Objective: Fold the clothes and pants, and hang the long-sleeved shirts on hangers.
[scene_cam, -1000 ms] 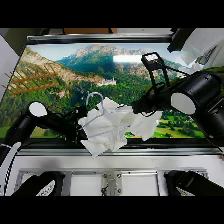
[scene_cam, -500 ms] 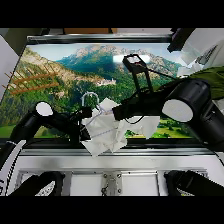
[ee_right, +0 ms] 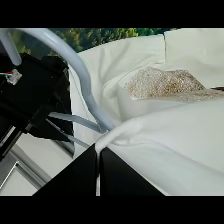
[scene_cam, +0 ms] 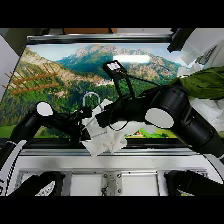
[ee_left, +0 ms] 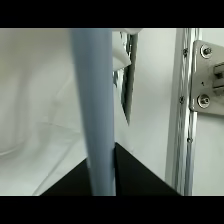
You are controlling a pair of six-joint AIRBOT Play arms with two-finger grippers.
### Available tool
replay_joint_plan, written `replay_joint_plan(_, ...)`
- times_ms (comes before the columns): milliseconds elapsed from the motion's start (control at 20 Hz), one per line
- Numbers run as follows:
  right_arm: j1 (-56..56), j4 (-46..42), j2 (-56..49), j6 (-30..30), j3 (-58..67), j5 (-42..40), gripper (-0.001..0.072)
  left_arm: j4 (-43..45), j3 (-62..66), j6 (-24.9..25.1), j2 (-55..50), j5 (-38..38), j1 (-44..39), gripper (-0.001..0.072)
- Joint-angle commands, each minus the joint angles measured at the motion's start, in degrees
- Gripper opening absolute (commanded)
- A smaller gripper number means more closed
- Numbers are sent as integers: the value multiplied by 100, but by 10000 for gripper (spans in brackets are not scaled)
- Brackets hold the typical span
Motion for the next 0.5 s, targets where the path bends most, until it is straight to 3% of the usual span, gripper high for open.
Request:
replay_joint_plan(0, 31, 94, -39, -2, 4, -87, 16, 2, 0, -2, -4, 0, -2, 16)
replay_joint_plan(300, 28, 92, -42, -44, 4, -90, 17, 2, 0, -2, -4, 0, -2, 16)
replay_joint_plan(450, 28, 94, -42, -44, 4, -85, 56, 2, 0, -2, -4, 0, -2, 16)
